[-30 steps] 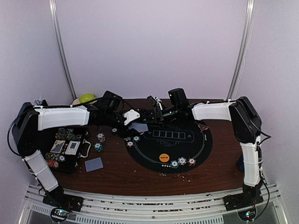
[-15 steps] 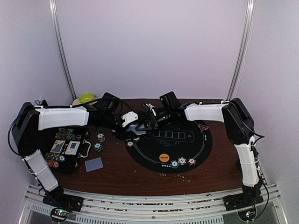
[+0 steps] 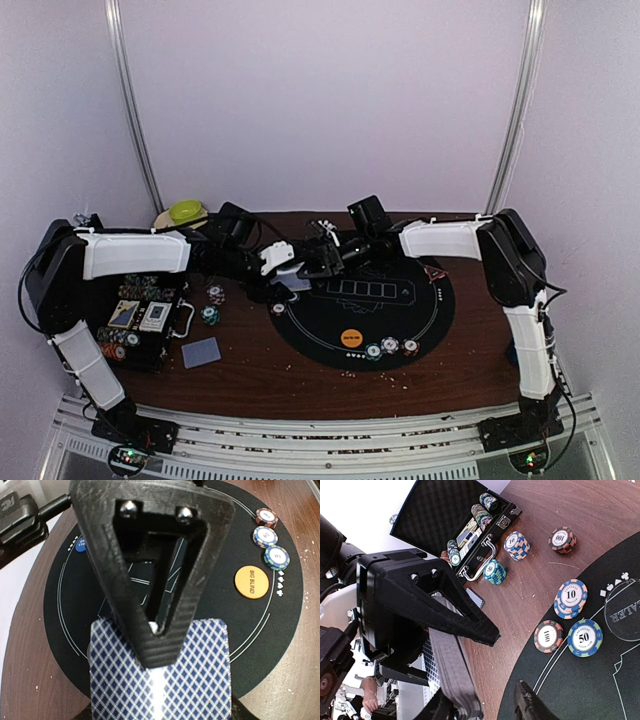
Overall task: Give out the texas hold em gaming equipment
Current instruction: Pick up the poker card from the face-down deck piles.
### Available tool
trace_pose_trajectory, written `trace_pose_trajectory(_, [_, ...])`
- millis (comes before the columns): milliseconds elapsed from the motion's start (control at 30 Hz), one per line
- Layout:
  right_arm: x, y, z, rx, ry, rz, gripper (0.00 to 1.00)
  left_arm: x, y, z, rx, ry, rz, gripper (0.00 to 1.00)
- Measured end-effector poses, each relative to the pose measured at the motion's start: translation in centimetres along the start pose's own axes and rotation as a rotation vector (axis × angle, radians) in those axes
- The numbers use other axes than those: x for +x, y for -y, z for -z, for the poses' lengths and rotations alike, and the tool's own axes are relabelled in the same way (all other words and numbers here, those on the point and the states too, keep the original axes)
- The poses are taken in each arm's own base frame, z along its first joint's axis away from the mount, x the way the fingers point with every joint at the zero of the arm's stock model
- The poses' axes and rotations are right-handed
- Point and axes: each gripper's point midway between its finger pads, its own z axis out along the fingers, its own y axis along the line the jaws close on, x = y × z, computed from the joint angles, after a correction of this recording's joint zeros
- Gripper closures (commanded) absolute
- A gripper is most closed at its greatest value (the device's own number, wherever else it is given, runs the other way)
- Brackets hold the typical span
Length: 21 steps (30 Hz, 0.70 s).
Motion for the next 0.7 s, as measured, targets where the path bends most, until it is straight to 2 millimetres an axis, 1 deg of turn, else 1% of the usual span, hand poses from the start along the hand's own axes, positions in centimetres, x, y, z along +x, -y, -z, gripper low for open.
trace_pose_trajectory(200, [-0.2,-0.1,0.4,0.004,0.007,0.008,0.64,-0.1,-0.2,0.0,-0.007,0.004,0.009,0.95])
trace_pose_trajectory(567, [-0.4,0.0,1.0,0.058,0.01,0.05,0.67,-0.2,-0.3,0.0,-0.015,0.009,0.016,0.95])
trace_pose_trajectory(633, [-0.4,0.0,1.2,0.066,0.009,0.053,0.68,-0.2,-0.3,0.0,-0.015,0.009,0.017,0.95])
trace_pose_trajectory(700, [-0.4,0.0,1.3,0.071,0.007,0.055,0.66,-0.2,-0.4,-0.1,-0.016,0.01,0.019,0.96])
